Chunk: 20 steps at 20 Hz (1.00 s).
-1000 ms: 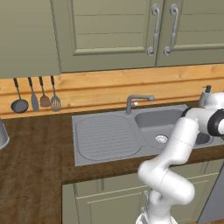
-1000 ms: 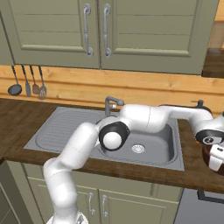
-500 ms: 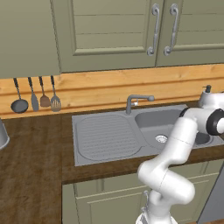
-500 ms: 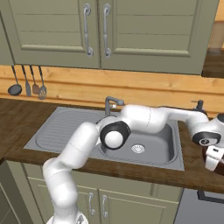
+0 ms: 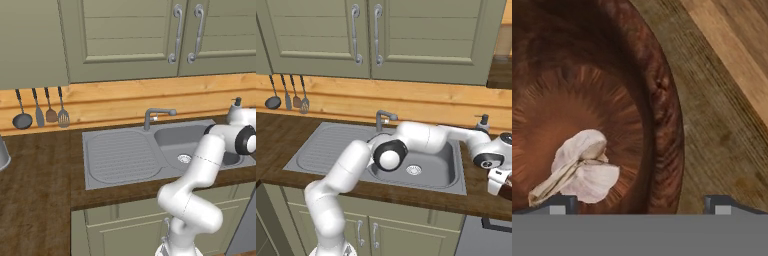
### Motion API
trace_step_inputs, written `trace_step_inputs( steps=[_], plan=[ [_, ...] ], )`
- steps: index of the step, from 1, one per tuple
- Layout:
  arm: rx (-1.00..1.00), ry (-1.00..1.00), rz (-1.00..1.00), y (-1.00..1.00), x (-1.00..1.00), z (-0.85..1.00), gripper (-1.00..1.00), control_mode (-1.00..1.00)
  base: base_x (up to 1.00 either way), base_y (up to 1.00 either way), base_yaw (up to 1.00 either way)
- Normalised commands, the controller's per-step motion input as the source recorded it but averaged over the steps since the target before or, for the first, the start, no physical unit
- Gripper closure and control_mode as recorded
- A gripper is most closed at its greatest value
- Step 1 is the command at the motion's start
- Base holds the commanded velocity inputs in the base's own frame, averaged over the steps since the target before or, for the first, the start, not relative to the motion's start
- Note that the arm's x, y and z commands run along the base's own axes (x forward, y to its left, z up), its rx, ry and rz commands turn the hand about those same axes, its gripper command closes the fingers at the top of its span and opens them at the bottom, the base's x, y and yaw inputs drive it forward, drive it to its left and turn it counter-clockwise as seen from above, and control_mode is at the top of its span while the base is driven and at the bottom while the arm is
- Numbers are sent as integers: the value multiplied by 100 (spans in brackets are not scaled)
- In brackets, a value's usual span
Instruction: Pick the garlic from the sink and place it in the bowl. Then pick the bowl and place it in the microwave. Then close the microwave door and press the start button.
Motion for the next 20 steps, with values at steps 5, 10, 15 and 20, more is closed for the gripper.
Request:
trace_step_inputs(
  steps=[5,10,15,20],
  plan=[
    [0,0,0,0,4,-37,-100,-100,0,0,0],
    [0,0,-2,15,6,-26,100,-100,0,0,0],
    [0,-7,0,46,-17,1,100,-100,0,0,0],
    [0,-15,5,70,-44,34,100,-100,0,0,0]
  ],
)
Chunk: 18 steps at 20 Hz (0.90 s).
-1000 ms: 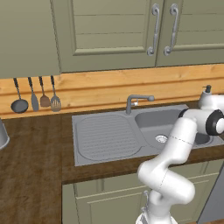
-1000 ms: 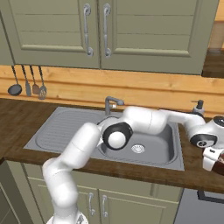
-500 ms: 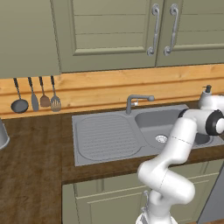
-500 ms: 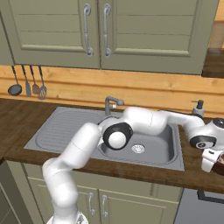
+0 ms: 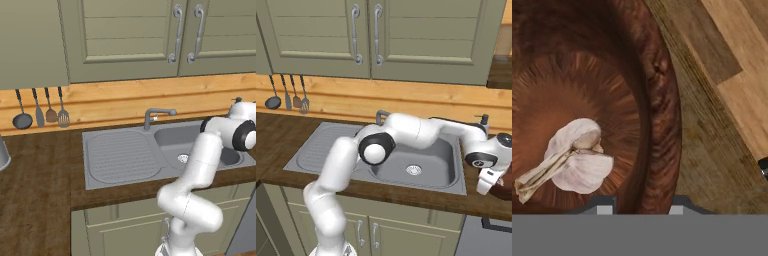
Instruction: Pick the garlic from the sink and place it in the bowl. Then pick the bowl and place it in the microwave. Then close the microwave door and press the start button.
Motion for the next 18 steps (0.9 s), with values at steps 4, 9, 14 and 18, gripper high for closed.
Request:
trace_step_inputs(
  steps=[4,9,14,18],
  plan=[
    [0,-20,15,61,-46,56,100,-100,0,0,0],
    [0,-11,22,78,-28,56,100,-100,0,0,0],
    [-1,-1,23,94,-12,66,100,-100,0,0,0],
    [-3,0,18,96,-2,76,100,-100,0,0,0]
  ],
)
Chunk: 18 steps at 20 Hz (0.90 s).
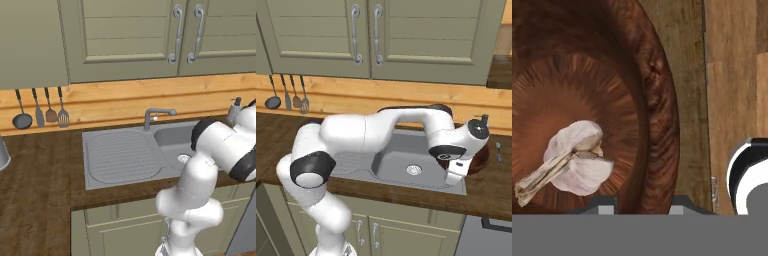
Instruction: Pick the garlic from the sink and place it in the bowl. Then pick the bowl and place it in the microwave. Then close the microwave door and press the start button.
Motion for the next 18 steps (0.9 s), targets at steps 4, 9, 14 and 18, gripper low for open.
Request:
trace_step_inputs(
  steps=[4,9,14,18],
  plan=[
    [-3,0,12,98,-1,69,100,-100,0,0,0],
    [-3,0,7,99,-6,71,100,-100,0,0,0],
    [-3,0,5,100,-10,64,100,-100,0,0,0],
    [-3,1,6,100,-9,60,100,-100,0,0,0]
  ],
)
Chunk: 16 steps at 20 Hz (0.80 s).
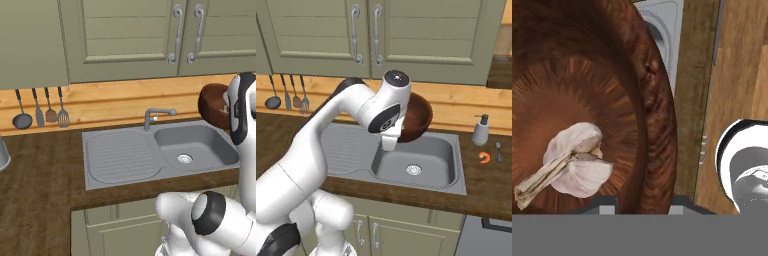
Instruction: Pick the garlic from the sink and place it in the bowl. Then pick the bowl and place it in the microwave. Then close the microwave door and press the start button.
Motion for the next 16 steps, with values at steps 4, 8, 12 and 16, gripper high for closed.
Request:
trace_step_inputs(
  steps=[4,8,12,16],
  plan=[
    [-4,3,3,100,-7,37,100,-100,0,0,0],
    [-8,9,0,91,-1,3,100,-100,0,0,0],
    [-3,4,3,30,-4,-14,100,100,-8,0,-4],
    [0,0,0,0,0,0,100,100,-35,0,-69]
  ],
)
